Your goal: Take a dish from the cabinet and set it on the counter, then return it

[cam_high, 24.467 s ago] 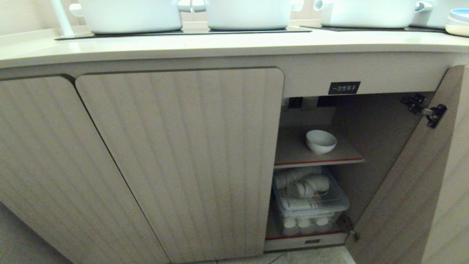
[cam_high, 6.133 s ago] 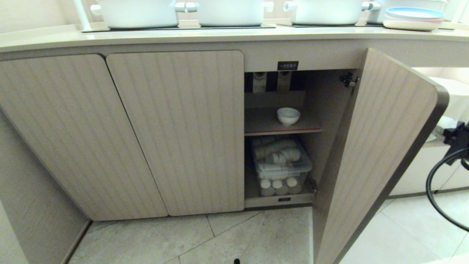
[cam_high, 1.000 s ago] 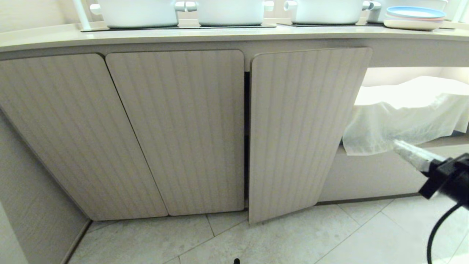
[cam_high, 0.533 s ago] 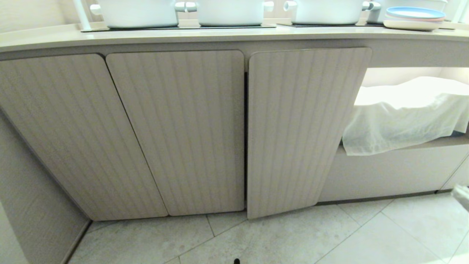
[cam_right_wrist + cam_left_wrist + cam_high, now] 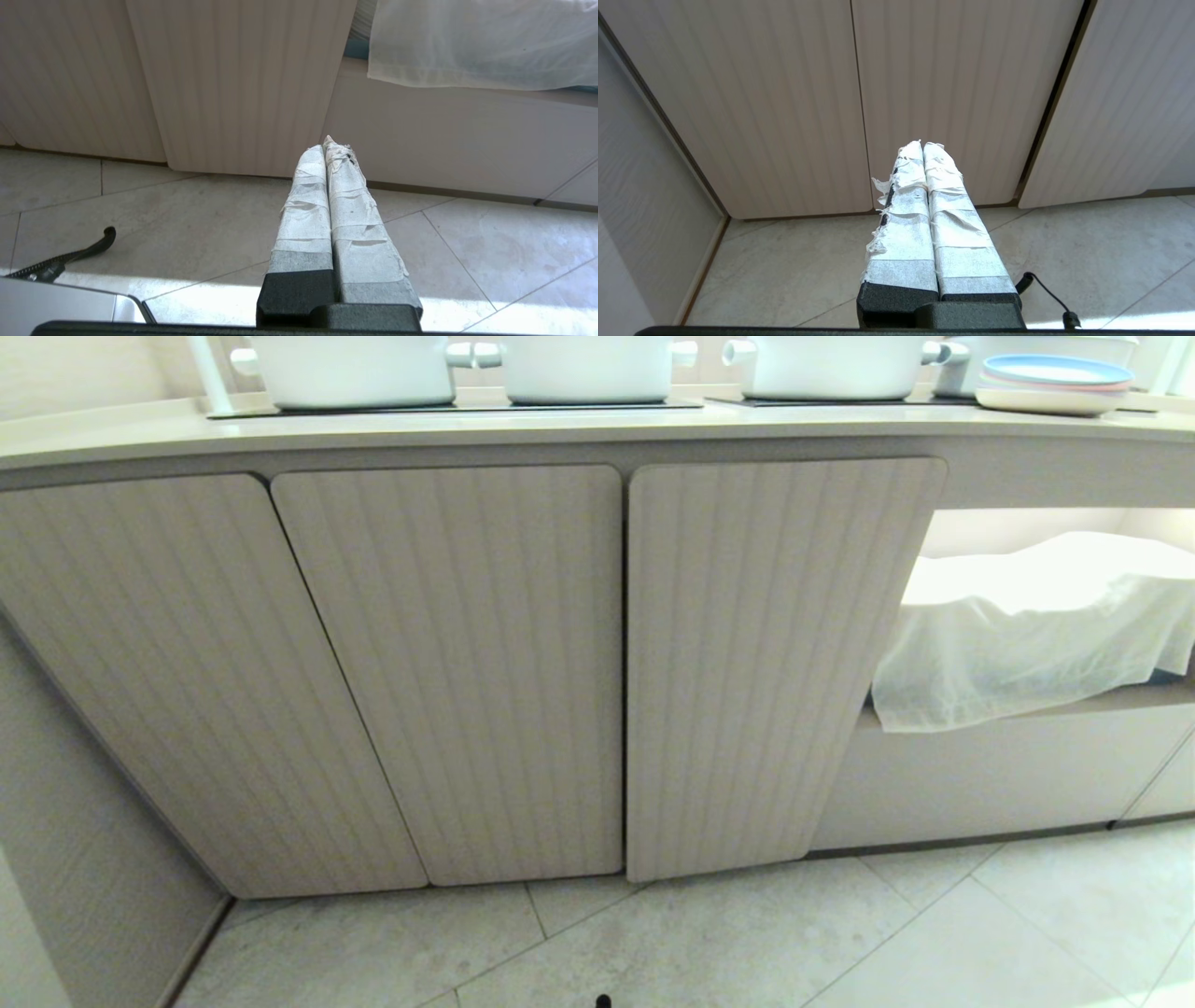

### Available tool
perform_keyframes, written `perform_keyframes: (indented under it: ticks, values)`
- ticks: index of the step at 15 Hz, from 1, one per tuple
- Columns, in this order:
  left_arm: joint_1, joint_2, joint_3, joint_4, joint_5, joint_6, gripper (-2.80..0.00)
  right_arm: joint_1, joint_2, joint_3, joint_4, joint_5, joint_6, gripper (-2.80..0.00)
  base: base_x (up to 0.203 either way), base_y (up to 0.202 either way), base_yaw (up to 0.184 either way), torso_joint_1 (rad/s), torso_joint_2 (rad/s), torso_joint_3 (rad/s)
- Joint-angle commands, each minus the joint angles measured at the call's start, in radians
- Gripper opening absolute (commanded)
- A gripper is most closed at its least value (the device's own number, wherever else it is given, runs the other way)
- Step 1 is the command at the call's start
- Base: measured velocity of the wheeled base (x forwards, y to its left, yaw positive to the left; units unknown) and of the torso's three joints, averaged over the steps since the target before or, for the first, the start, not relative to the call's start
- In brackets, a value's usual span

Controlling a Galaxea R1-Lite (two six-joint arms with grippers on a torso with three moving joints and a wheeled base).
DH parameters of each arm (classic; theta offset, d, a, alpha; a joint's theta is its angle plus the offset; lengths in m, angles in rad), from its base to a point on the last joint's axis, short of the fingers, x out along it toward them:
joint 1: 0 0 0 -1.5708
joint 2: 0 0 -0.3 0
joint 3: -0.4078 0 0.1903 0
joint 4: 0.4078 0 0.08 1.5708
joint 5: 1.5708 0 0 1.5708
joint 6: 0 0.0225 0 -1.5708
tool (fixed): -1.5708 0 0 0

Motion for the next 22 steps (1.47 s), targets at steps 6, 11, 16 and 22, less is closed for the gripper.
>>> perform_keyframes:
  ticks: [6,11,16,22]
  values:
    - [0.000,0.000,0.000,0.000,0.000,-0.001,-2.80,0.033,-0.284,0.031,0.169,-0.059,0.034,-2.80,0.000,0.000,0.000,0.000,0.00,0.000]
    - [0.000,0.000,0.000,0.000,0.000,0.000,-2.80,0.033,-0.284,0.031,0.174,-0.062,0.083,-2.80,0.000,0.000,0.000,0.000,0.00,0.000]
    - [0.000,0.000,0.000,0.001,0.001,-0.002,-2.80,0.033,-0.284,0.031,0.178,-0.064,0.112,-2.80,0.000,0.000,0.000,0.000,0.00,0.000]
    - [0.000,0.000,0.000,0.000,0.000,0.000,-2.80,0.033,-0.284,0.031,0.178,-0.064,0.112,-2.80,0.000,0.000,0.000,0.000,0.00,0.000]
